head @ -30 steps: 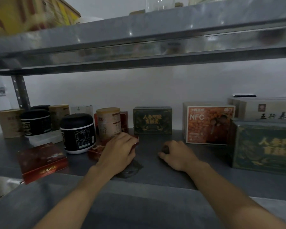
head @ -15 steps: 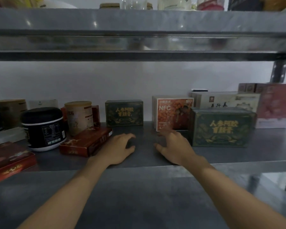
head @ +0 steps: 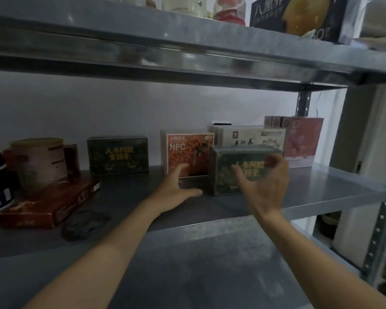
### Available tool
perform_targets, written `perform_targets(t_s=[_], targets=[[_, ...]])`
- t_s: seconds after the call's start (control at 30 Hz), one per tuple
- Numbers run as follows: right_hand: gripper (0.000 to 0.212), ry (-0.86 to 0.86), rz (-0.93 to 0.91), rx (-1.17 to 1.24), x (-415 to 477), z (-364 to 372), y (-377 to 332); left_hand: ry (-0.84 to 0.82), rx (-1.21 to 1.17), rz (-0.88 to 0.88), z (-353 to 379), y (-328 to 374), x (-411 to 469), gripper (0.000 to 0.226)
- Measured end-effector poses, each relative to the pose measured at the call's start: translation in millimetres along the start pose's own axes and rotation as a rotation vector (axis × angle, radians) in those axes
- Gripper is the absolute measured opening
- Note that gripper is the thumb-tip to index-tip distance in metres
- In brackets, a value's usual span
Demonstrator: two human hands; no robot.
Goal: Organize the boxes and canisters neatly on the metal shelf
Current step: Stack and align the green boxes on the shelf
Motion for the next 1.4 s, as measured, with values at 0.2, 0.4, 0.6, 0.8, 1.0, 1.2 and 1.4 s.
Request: perform_targets(t_s=[0.2,0.4,0.6,0.8,1.0,1.2,1.4], targets=[[0.138,-0.232,0.417,0.197,49.2,6.1,82.4,-0.037,-0.124,-0.043,50.2,14.8,31.2,0.116],[0.126,-0.583,0.637,0.466,56.0,40.2,115.9,-0.001,-0.194,-0.045,77.4,19.8,55.5,0.122],[0.077,-0.56,0.653,0.553,46.6,49.5,101.3,0.018,-0.204,-0.014,75.4,15.6,60.6,0.114],[0.062,-0.65,0.594,0.597,32.7,62.3,81.5,0.097,-0.193,-0.055,43.8,3.4,48.5,0.106],[0.08,-0.832,0.422,0.516,3.8,91.7,43.4,0.228,-0.223,-0.134,-10.3,-20.0,24.5,0.095],[0.099,-0.943,0.222,0.468,-30.8,122.6,-4.6,0.365,-0.236,-0.275,-66.3,-47.6,-0.1,0.092],[0.098,-1.012,0.14,0.538,-63.2,150.5,-48.9,0.443,-0.257,-0.384,-111.6,-69.4,-19.4,0.075]])
Point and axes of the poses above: each hand's wrist, its own x-axis towards the middle knuckle, its own z-axis out of the palm, y = z × x, the point moved 5 cm from there along x, towards the middle knuckle, and after that the axes turned 5 degrees about y, right-handed, at the moved point
